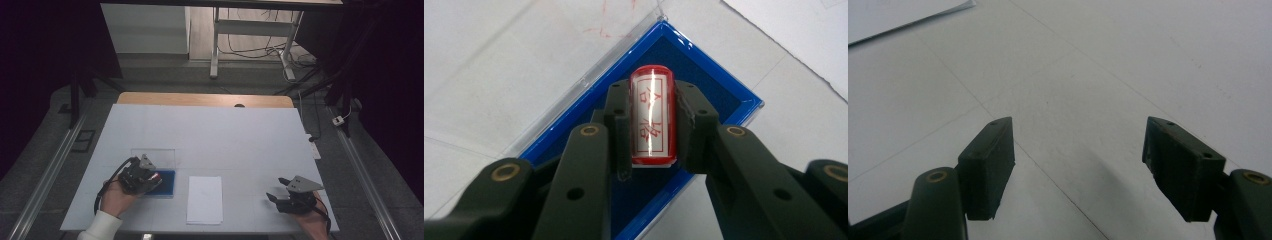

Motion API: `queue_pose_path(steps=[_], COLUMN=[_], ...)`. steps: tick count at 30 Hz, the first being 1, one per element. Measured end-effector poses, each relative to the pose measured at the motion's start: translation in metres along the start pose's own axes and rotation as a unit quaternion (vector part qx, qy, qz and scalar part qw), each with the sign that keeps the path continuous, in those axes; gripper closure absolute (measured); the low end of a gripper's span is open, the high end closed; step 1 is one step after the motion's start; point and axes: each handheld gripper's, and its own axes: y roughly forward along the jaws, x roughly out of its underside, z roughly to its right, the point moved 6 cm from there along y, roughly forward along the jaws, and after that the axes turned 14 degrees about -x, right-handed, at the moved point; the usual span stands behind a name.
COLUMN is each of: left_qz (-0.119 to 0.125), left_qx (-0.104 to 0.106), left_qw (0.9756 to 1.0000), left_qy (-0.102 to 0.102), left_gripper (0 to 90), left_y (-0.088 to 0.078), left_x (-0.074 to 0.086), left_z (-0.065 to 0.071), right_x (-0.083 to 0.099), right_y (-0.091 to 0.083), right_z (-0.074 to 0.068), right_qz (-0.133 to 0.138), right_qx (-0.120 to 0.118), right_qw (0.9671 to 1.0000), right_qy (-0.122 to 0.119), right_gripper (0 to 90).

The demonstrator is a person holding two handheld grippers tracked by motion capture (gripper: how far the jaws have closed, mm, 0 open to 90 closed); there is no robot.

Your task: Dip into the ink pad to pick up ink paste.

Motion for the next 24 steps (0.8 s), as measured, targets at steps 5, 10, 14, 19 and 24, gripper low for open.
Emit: queue_pose_path(steps=[5, 10, 14, 19, 24], left_qz=[0.002, 0.006, 0.007, 0.006, 0.007], left_qx=[0.009, 0.012, 0.012, 0.012, 0.009], left_qw=[1.0000, 0.9999, 0.9999, 0.9999, 0.9999], left_qy=[-0.003, -0.005, -0.005, -0.006, -0.006], left_gripper=[70.9, 70.9, 71.0, 71.0, 71.0], left_y=[0.0009, 0.0015, 0.0019, 0.0021, 0.0021], left_x=[0.0013, 0.0018, 0.0018, 0.0019, 0.0020], left_z=[-0.0015, -0.0018, -0.0018, -0.0016, -0.0008], right_x=[-0.0012, -0.0010, -0.0008, -0.0009, -0.0010], right_y=[-0.0014, -0.0002, -0.0001, 0.0004, 0.0009], right_z=[-0.0016, -0.0014, -0.0013, -0.0019, -0.0022], right_qz=[0.001, -0.001, -0.001, -0.002, -0.001], right_qx=[0.002, 0.000, 0.000, -0.001, -0.003], right_qw=[1.0000, 1.0000, 1.0000, 1.0000, 1.0000], right_qy=[-0.003, -0.004, -0.004, -0.006, -0.004], right_gripper=[28.5, 28.5, 28.5, 28.5, 28.5])
